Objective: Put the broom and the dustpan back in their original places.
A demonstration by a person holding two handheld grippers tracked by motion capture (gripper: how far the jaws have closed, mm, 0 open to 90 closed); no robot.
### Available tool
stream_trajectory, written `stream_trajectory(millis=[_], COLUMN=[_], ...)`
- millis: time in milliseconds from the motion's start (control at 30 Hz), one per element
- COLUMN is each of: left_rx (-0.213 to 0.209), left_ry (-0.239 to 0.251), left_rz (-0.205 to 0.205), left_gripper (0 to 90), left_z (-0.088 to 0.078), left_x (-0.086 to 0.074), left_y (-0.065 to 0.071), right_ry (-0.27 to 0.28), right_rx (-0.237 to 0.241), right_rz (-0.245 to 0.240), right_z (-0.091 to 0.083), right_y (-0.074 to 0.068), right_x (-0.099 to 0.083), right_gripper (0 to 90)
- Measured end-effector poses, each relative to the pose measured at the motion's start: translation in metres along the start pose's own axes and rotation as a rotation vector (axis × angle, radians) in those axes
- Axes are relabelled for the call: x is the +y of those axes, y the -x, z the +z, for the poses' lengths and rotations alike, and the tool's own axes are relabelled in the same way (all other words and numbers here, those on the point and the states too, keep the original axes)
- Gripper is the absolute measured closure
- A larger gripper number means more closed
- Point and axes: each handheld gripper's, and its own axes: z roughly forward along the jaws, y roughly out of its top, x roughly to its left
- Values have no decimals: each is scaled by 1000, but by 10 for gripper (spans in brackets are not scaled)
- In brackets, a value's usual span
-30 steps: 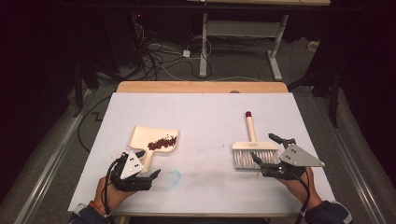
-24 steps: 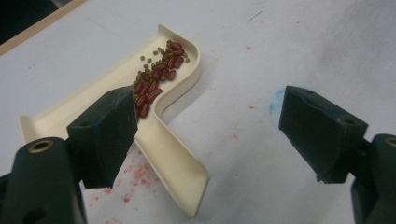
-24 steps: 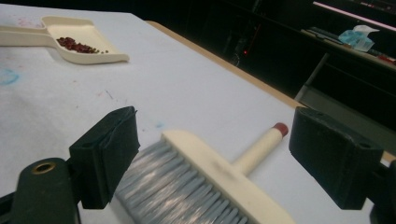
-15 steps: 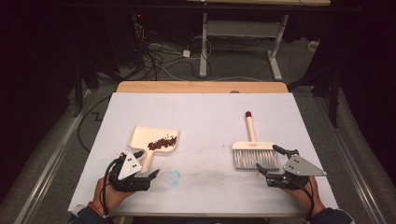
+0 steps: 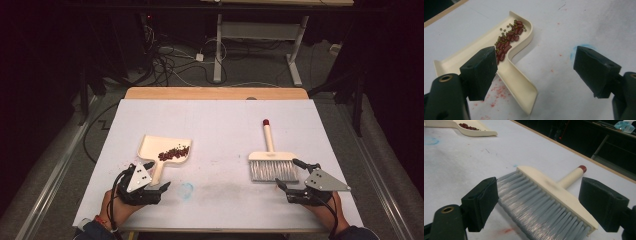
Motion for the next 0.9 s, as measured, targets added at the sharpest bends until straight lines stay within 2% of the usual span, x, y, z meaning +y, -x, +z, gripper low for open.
stream_trajectory(millis=[67,100,367,567,633,900], left_rx=[10,5,5,9,9,16], left_ry=[7,1,-5,-10,-10,-10], left_rz=[10,2,22,20,18,24], left_gripper=[185,185,185,184,185,184], left_z=[0,-1,-1,2,2,0], left_x=[0,0,1,2,2,2], left_y=[-1,0,4,3,3,5], right_ry=[-3,-4,27,12,17,28], right_rx=[-1,-1,-14,-24,-16,-12], right_rz=[-7,-7,-12,-14,0,-14], right_z=[0,0,-7,-5,-5,-6], right_y=[0,-1,-3,0,1,-1], right_x=[0,1,5,4,4,7], right_gripper=[163,163,163,163,163,163])
